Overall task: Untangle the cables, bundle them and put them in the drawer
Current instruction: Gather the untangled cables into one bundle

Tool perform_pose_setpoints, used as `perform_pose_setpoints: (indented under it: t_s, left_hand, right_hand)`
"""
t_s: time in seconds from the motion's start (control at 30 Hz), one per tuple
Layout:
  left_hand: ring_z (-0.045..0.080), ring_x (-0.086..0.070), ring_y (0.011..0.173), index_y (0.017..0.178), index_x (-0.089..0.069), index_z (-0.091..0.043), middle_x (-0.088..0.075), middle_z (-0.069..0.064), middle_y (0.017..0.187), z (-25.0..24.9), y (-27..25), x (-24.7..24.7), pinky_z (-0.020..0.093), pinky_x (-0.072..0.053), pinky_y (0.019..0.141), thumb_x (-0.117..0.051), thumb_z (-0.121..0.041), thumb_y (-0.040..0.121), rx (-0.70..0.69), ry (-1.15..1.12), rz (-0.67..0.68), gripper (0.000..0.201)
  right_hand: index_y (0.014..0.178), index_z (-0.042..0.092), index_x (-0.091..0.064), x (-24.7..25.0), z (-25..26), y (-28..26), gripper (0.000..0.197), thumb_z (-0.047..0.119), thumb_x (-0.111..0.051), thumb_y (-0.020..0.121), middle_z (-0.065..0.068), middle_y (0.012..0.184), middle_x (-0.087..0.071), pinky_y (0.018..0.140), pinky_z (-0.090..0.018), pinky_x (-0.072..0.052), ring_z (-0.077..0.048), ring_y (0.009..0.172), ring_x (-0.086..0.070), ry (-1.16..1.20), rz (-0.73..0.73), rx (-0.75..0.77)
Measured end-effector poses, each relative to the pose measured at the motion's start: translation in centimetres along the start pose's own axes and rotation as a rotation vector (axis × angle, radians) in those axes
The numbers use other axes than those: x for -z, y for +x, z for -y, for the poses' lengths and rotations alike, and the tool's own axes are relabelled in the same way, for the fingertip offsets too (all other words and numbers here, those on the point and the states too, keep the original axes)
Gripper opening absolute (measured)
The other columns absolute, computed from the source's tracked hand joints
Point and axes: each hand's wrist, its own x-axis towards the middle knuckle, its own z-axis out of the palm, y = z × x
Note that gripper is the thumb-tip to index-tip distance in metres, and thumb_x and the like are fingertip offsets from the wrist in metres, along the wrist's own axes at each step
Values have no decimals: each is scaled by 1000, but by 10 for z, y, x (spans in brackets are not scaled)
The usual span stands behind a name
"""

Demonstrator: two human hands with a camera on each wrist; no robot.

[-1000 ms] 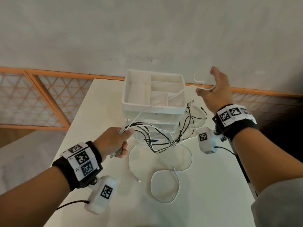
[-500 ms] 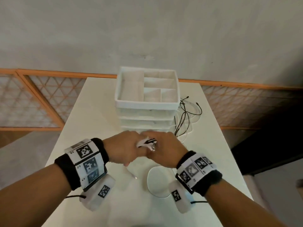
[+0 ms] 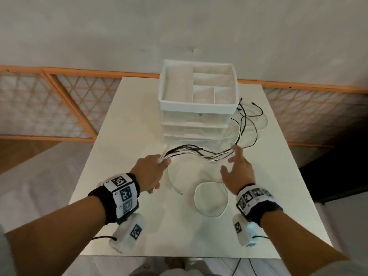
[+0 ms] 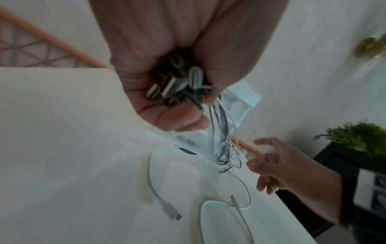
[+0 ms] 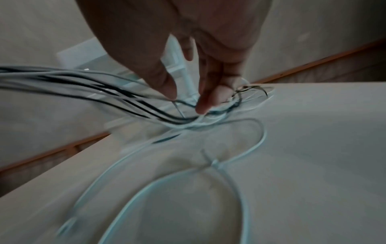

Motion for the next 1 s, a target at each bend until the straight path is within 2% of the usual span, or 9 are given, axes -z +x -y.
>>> perform_pose_setpoints:
  t_s: [0.1, 0.2, 0.27, 0.43, 0.53, 0.67, 0.77, 0.9, 1.0]
  left_hand:
    - [21, -51, 44, 86, -50, -10, -49, 7, 62, 4, 2, -2, 23, -37, 39, -46, -37, 101, 83, -156, 6, 31]
    - [18, -48, 41, 75, -47, -10, -47, 6, 58, 0, 0, -6, 21, -37, 38, -47, -28, 101, 116, -264, 41, 32]
    - [19, -47, 39, 71, -51, -8, -48, 5, 53, -2, -1, -9, 22, -41, 40, -50, -18, 97, 126, -313, 44, 28]
    - [21, -49, 42, 77, -63, -1, -51, 8, 50, 0, -1, -11, 27, -47, 45, -53, -9, 89, 159, -370, -36, 18]
    - [20, -51, 44, 85, -67, 3, -60, 9, 59, 2, 3, -10, 25, -44, 43, -53, -13, 92, 193, -381, -116, 22]
    - [22, -53, 46, 88, -66, -2, -74, 17, 82, -8, 3, -12, 25, -39, 44, -54, -26, 96, 118, -376, -113, 28]
    - [27, -50, 52, 86, -68, -3, -68, 30, 77, -32, -1, -11, 29, -36, 48, -54, -28, 96, -9, -366, -55, 30]
    - [16, -44, 37, 73, -59, -5, -54, 10, 57, -54, -9, -9, 17, -32, 35, -49, -19, 97, -83, -276, 36, 30]
    - [11, -46, 32, 73, -57, -4, -56, 9, 53, -65, -16, -3, 15, -36, 34, -45, -8, 97, -122, -268, 98, 27]
  right_hand:
    - [114, 27, -59, -40, 21, -22, 28, 29, -64, 87, 5, 101, -68, 86, -36, -52, -21, 90, -64, -67, 124, 155]
    - [126, 26, -58, -80, 46, -31, 37, 42, -59, 92, 0, 123, -61, 97, -37, -47, -24, 113, -59, -220, 362, 229]
    - [134, 20, -50, -100, 58, -34, 46, 43, -56, 95, -5, 131, -53, 97, -41, -46, -31, 119, -57, -299, 398, 201]
    - [109, 15, -64, -108, 63, -36, 21, 23, -54, 92, -9, 113, -64, 87, -36, -53, -32, 106, -63, -318, 436, 119]
    - [89, 18, -70, -83, 67, -34, 11, 25, -62, 87, 0, 88, -71, 80, -28, -52, -20, 86, -64, -65, 308, 90]
    - [82, 19, -73, -41, 86, -49, 6, 25, -75, 84, 12, 70, -64, 61, -9, -40, -1, 60, -54, 284, 107, 163]
    - [80, 18, -73, -29, 95, -62, 6, 20, -76, 83, 8, 72, -68, 58, -14, -41, -5, 55, -53, 443, 16, 193]
    - [77, 17, -71, -21, 98, -68, 9, 18, -74, 85, 7, 72, -65, 56, -16, -40, -9, 54, -49, 466, -160, 297]
    - [86, 22, -66, -5, 103, -74, 8, 21, -69, 79, 9, 81, -60, 57, -29, -48, -5, 52, -46, 308, -233, 449]
